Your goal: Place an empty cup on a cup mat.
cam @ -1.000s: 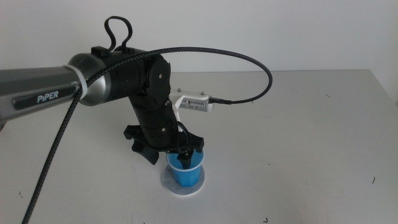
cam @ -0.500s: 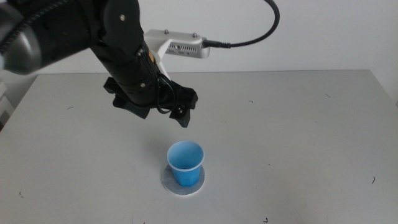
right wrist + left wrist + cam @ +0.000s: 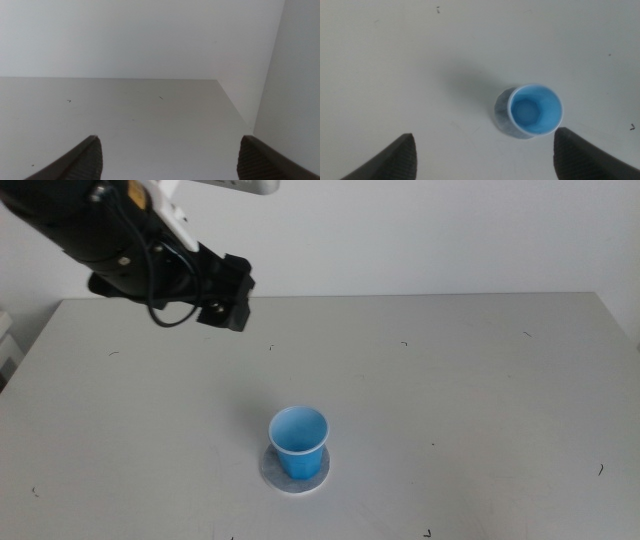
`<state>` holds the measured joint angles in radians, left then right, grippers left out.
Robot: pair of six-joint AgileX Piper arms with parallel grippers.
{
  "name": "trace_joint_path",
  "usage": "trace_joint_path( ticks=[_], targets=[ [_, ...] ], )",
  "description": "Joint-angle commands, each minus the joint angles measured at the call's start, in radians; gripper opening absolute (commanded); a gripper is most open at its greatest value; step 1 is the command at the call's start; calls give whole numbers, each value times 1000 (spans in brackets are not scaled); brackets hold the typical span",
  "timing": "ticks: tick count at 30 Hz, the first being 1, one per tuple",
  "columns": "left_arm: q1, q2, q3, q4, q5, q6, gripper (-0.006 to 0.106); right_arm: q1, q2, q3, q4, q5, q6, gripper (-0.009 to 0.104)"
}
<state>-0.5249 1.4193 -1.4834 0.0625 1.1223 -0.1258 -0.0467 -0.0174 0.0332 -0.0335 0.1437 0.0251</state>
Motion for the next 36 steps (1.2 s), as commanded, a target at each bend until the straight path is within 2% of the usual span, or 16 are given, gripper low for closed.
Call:
trace_joint_path(
  ticks=[1, 3, 8, 15, 21, 26, 36],
  targets=[
    [0, -86, -31, 59, 22, -14, 105, 2, -19, -12, -9, -78, -8, 94],
    [27, -129, -17, 85, 54, -16, 105, 2, -19, -12, -9, -78, -8, 94],
    [165, -273, 104, 59, 49, -7, 105, 2, -19, -12, -9, -78, -8, 94],
    [371, -495, 345, 60, -61, -7, 105, 2, -19, -12, -9, -78, -8, 94],
    [494, -666, 541, 40, -133, -9, 105, 2, -19, -12, -9, -78, -8, 94],
    [527, -806, 718, 12, -270, -7, 105, 2, -19, -12, -9, -78, -8, 94],
    [524, -1051, 1074, 11, -636, 49, 105, 2, -19, -12, -9, -78, -8, 94]
  ],
)
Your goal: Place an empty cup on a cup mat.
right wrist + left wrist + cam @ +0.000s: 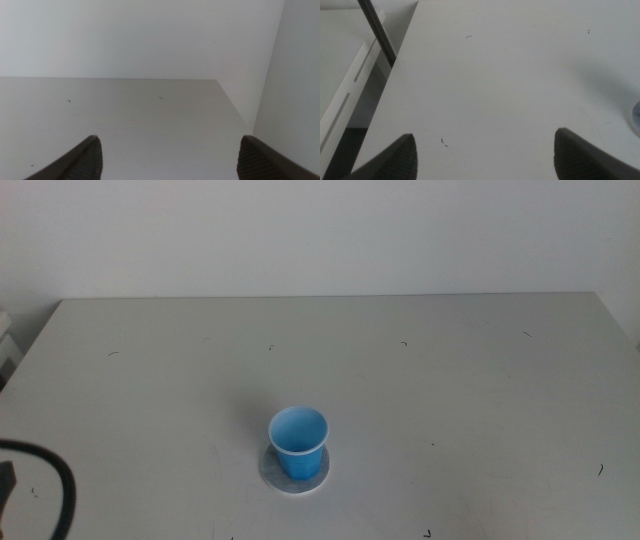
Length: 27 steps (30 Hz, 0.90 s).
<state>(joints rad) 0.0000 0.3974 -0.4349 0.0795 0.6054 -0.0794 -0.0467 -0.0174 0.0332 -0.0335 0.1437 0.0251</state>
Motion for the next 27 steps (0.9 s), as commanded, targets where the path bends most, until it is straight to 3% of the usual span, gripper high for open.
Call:
trace_joint_path(
  ticks=[1, 15, 27],
  targets=[
    [-1, -51, 52, -6, -132, 3, 105, 2, -19, -12, -9, -78, -8, 94],
    [-1, -354, 327, -7, -256, -29, 105, 2, -19, -12, -9, -78, -8, 94],
    [-1, -426, 418, -26, -254, -61, 105, 2, -19, -12, -9, -78, -8, 94]
  ],
)
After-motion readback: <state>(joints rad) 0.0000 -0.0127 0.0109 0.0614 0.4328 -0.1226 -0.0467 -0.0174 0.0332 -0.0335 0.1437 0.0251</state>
